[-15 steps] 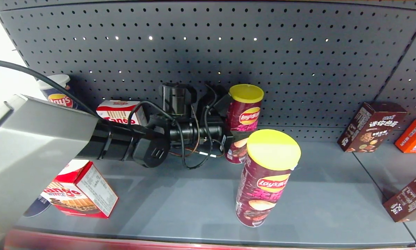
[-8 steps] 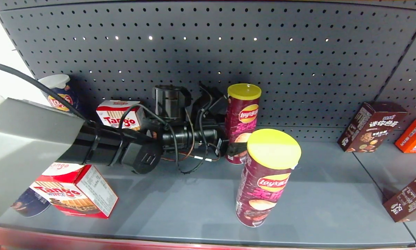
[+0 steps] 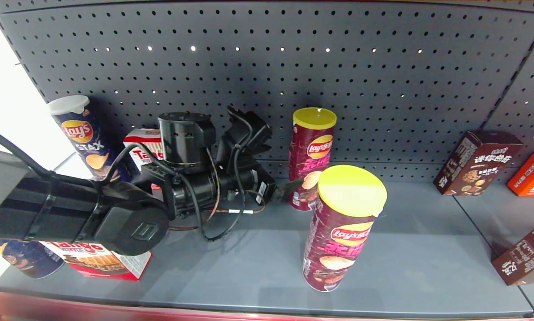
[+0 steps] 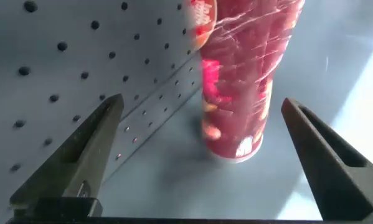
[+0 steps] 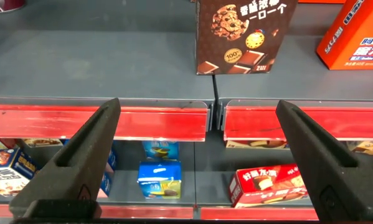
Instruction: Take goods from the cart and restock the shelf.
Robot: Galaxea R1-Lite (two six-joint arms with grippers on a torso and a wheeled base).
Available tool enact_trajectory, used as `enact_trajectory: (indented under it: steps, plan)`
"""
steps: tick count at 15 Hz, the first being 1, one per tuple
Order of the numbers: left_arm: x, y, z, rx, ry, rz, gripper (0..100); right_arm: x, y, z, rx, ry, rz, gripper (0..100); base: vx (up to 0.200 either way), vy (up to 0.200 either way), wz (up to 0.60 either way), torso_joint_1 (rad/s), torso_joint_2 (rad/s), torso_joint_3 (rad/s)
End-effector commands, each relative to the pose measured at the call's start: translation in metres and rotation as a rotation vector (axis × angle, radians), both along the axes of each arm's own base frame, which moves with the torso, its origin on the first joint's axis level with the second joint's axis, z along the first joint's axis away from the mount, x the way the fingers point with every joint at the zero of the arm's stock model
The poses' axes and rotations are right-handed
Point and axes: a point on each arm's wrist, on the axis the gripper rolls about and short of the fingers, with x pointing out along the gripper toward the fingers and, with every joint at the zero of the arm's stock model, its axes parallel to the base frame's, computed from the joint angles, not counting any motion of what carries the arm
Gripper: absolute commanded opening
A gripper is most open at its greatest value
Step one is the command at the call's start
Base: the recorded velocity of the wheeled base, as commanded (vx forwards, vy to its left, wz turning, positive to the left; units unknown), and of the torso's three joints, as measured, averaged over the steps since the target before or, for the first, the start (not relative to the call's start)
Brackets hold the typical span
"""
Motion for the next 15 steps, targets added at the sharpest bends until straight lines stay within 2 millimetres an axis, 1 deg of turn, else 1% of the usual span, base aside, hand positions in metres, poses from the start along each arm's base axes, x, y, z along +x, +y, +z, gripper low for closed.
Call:
enact_trajectory:
  steps: [1, 2, 3, 5, 6, 9, 15]
  plan:
    - [-0.013, 0.008, 0.005, 0.010, -0.027, 0.003, 100, 0.000, 0.000, 0.000, 0.000, 0.000, 0.000, 100, 0.000, 0.000, 0.00, 0.000, 0.00, 0.000]
    - [-0.013, 0.009, 0.005, 0.012, -0.027, 0.003, 100, 0.000, 0.000, 0.000, 0.000, 0.001, 0.000, 100, 0.000, 0.000, 0.00, 0.000, 0.00, 0.000]
    - [-0.019, 0.015, 0.002, 0.025, -0.017, 0.014, 100, 0.000, 0.000, 0.000, 0.000, 0.001, 0.000, 100, 0.000, 0.000, 0.00, 0.000, 0.00, 0.000]
    - [-0.022, 0.020, -0.007, 0.055, 0.006, 0.095, 100, 0.000, 0.000, 0.000, 0.000, 0.001, 0.000, 100, 0.000, 0.000, 0.00, 0.000, 0.00, 0.000]
    - [-0.021, 0.020, -0.006, 0.060, -0.002, 0.139, 100, 0.000, 0.000, 0.000, 0.000, 0.000, 0.000, 100, 0.000, 0.000, 0.00, 0.000, 0.00, 0.000]
    - [-0.011, 0.015, -0.008, 0.077, -0.012, 0.192, 100, 0.000, 0.000, 0.000, 0.000, 0.001, 0.002, 100, 0.000, 0.000, 0.00, 0.000, 0.00, 0.000]
    - [0.006, 0.004, -0.012, 0.072, -0.018, 0.190, 100, 0.000, 0.000, 0.000, 0.000, 0.001, 0.000, 100, 0.000, 0.000, 0.00, 0.000, 0.00, 0.000]
